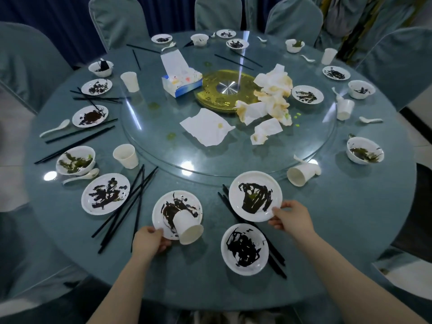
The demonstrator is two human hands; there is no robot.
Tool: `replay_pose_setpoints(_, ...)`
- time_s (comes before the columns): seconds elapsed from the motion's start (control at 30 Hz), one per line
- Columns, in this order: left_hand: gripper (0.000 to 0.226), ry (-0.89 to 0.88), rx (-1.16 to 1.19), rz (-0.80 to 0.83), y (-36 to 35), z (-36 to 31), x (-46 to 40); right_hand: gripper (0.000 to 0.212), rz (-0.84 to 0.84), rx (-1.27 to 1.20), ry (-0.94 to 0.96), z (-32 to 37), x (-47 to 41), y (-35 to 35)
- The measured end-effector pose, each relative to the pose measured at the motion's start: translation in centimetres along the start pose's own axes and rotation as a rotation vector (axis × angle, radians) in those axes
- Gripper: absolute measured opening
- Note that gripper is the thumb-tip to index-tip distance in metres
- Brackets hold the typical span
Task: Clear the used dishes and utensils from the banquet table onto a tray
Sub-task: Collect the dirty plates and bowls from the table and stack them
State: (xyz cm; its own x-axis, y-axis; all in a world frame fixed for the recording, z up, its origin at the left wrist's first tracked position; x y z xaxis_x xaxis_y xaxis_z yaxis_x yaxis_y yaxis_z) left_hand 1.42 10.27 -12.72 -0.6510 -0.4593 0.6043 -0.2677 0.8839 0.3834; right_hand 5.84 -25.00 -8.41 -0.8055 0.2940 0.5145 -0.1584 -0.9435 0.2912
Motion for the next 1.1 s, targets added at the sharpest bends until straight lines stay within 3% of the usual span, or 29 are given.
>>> replay_pose_setpoints(0.3,0.012,-0.346,-0.1,-0.076,1.2,-3.4,0.6,0.009,0.027,-0.05,-0.018,1.0,0.2,-1.9)
replay_pose_setpoints(0.43,0.014,-0.41,-0.044,-0.154,2.7,-4.5,1.6,0.008,0.048,-0.068,0.01,1.8,0.7,-3.4)
replay_pose_setpoints(0.6,0.015,-0.354,0.262,0.019,3.1,-5.8,3.4,0.007,0.142,-0.128,0.048,3.6,1.7,-5.8)
replay_pose_setpoints(0.73,0.028,-0.343,0.321,0.165,2.3,-6.5,4.8,0.008,0.212,-0.129,0.089,5.1,2.6,-7.7)
replay_pose_setpoints(0.93,0.024,-0.34,0.416,0.362,-0.4,-8.6,6.4,0.012,0.262,-0.263,0.136,6.1,3.6,-7.7)
replay_pose_setpoints(1.1,0.017,-0.353,0.404,0.46,-5.1,-11.9,7.3,0.014,0.17,-0.328,0.182,7.2,2.2,-3.4)
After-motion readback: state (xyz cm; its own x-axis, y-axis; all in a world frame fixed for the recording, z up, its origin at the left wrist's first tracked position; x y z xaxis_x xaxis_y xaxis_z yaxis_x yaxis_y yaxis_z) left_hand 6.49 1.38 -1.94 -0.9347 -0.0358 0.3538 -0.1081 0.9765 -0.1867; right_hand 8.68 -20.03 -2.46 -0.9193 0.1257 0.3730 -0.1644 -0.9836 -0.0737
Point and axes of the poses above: each hand's wrist, its own x-axis away from the middle knuckle, its own y-axis out of the back of the hand, z = x × y, the point moved 1 cm from there along -x, towards the middle knuckle, and after that the axes turned 2 degrees about z, right-handed, at the moved point
